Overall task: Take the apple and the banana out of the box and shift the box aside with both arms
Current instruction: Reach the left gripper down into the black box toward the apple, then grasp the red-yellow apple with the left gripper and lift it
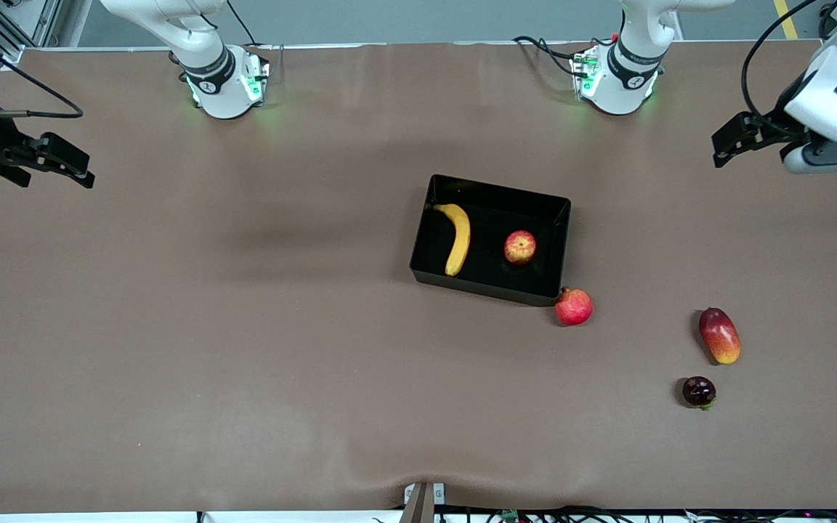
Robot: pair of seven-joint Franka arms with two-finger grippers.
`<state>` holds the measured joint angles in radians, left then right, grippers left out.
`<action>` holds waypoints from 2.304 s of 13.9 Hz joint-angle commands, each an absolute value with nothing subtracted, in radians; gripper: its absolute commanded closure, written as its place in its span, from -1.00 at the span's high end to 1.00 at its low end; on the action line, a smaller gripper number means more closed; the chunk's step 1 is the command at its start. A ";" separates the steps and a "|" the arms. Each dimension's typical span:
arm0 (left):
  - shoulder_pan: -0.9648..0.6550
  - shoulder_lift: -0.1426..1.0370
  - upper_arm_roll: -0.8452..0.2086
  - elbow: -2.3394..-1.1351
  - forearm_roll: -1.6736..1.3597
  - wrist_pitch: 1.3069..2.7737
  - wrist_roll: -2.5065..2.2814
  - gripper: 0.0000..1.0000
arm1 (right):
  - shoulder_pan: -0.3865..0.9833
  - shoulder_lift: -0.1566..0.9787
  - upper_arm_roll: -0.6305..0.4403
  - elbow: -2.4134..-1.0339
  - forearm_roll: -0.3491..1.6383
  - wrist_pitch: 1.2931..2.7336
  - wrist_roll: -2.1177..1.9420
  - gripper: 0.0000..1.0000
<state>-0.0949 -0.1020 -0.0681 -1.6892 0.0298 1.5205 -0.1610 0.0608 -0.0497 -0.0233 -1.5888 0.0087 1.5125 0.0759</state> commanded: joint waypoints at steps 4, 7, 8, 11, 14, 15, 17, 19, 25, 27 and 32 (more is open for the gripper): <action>-0.129 0.037 -0.187 -1.681 -0.023 1.603 -0.328 1.00 | 0.060 -0.052 -0.020 -1.585 -0.009 1.502 0.086 1.00; -0.130 0.054 -0.247 -1.790 -0.025 1.751 -0.395 1.00 | 0.060 -0.052 -0.020 -1.585 -0.009 1.500 0.086 1.00; -0.130 0.060 -0.265 -1.837 -0.025 1.817 -0.428 1.00 | 0.060 -0.052 -0.020 -1.585 -0.009 1.502 0.086 1.00; -0.130 0.107 -0.314 -1.942 -0.025 1.989 -0.491 1.00 | 0.063 -0.051 -0.020 -1.583 -0.009 1.505 0.086 1.00; -0.146 0.199 -0.363 -1.990 -0.011 2.120 -0.606 1.00 | 0.066 -0.051 -0.020 -1.585 -0.009 1.506 0.087 1.00; -0.164 0.221 -0.364 -1.996 -0.009 2.134 -0.621 1.00 | 0.066 -0.051 -0.020 -1.585 -0.009 1.505 0.087 1.00; -0.184 0.248 -0.362 -2.046 -0.005 2.208 -0.632 1.00 | 0.064 -0.051 -0.020 -1.583 -0.009 1.505 0.087 1.00; -0.184 0.277 -0.362 -2.107 0.015 2.316 -0.632 1.00 | 0.064 -0.051 -0.020 -1.585 -0.009 1.503 0.087 1.00; -0.192 0.383 -0.362 -2.128 0.093 2.411 -0.653 1.00 | 0.066 -0.051 -0.020 -1.585 -0.009 1.505 0.087 1.00; -0.192 0.419 -0.362 -2.126 0.129 2.440 -0.681 1.00 | 0.066 -0.051 -0.020 -1.585 -0.009 1.505 0.087 1.00; -0.192 0.451 -0.362 -2.121 0.147 2.450 -0.684 0.58 | 0.067 -0.049 -0.020 -1.586 -0.009 1.499 0.089 1.00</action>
